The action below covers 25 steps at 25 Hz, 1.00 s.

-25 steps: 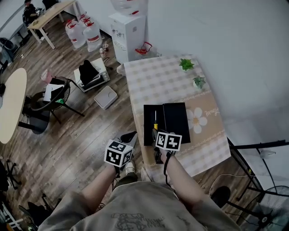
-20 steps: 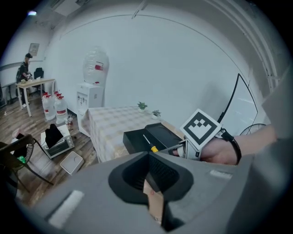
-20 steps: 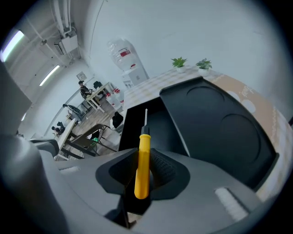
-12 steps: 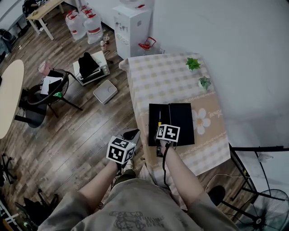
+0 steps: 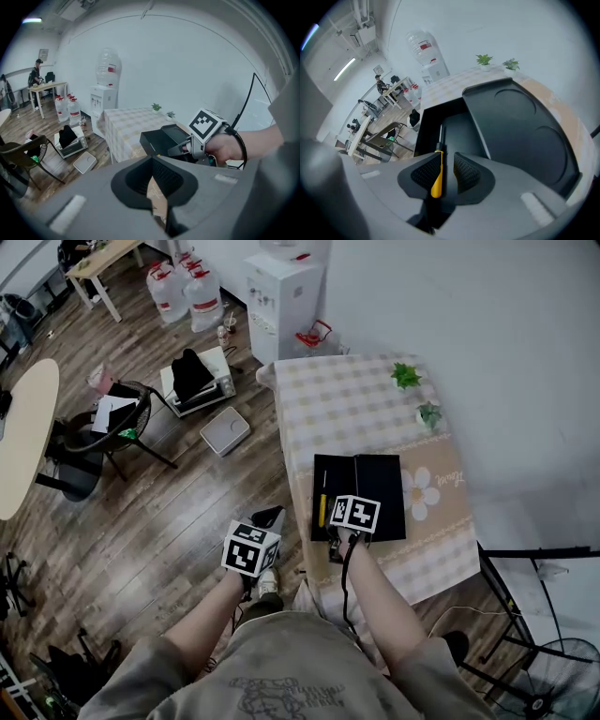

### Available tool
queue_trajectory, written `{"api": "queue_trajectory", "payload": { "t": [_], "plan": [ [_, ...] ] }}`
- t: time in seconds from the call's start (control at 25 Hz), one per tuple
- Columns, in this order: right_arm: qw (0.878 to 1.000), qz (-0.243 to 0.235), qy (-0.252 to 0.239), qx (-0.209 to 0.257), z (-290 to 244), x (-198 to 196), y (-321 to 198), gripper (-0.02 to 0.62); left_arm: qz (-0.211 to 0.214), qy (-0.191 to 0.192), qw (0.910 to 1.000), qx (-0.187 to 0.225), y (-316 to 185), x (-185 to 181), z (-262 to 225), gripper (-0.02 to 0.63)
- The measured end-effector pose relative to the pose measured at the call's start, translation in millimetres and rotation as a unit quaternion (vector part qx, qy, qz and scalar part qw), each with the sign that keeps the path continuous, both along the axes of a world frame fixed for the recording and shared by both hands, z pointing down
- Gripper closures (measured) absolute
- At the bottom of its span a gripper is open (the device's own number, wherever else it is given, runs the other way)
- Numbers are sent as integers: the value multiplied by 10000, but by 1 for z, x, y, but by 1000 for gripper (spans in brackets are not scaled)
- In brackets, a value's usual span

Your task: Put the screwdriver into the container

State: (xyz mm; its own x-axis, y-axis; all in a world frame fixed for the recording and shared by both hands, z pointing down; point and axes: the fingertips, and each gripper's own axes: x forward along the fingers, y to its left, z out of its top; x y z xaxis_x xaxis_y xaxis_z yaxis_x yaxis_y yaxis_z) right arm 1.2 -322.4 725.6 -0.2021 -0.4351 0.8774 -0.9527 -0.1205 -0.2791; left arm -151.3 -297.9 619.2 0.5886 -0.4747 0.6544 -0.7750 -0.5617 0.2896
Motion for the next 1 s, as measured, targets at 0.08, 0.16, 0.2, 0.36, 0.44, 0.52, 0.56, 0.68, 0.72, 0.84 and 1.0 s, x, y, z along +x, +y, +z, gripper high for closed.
{"api": "queue_trajectory", "payload": {
  "t": [0.08, 0.16, 0.2, 0.36, 0.44, 0.52, 0.56, 0.68, 0.72, 0.84, 1.0],
  "plan": [
    [9997, -123, -44, 189, -13, -1, -1, 482, -56, 31, 10000, 66, -1, -2, -8, 606],
    [9986, -276, -83, 452, -33, -2, -2, 486, -45, 68, 9997, 235, -5, -1, -22, 606],
    [9975, -364, -95, 600, -45, -2, -3, 493, -22, 83, 9993, 351, -7, -1, -31, 606],
    [9870, -810, -128, 1383, -105, -4, -1, 525, 75, 124, 9960, 882, -14, 4, -74, 606],
    [9777, -992, -107, 1846, -141, -4, 2, 534, 127, 153, 9928, 1180, -17, 6, -99, 605],
    [9650, -1126, -112, 2367, -183, -4, 7, 552, 162, 198, 9887, 1478, -18, 9, -125, 606],
    [9568, -1178, -128, 2655, -204, -5, 11, 555, 160, 222, 9864, 1618, -18, 10, -138, 605],
    [9305, -1261, -133, 3436, -267, -3, 25, 566, 82, 286, 9789, 2023, -15, 14, -178, 606],
    [9229, -1268, -143, 3632, -284, -1, 30, 566, 70, 318, 9758, 2162, -13, 16, -191, 606],
    [9053, -1218, -182, 4066, -328, 5, 45, 566, 115, 333, 9651, 2597, -7, 21, -225, 606],
    [8845, -1131, -162, 4523, -369, 16, 63, 568, 294, 18, 9509, 3082, 7, 29, -251, 606]
  ]
}}
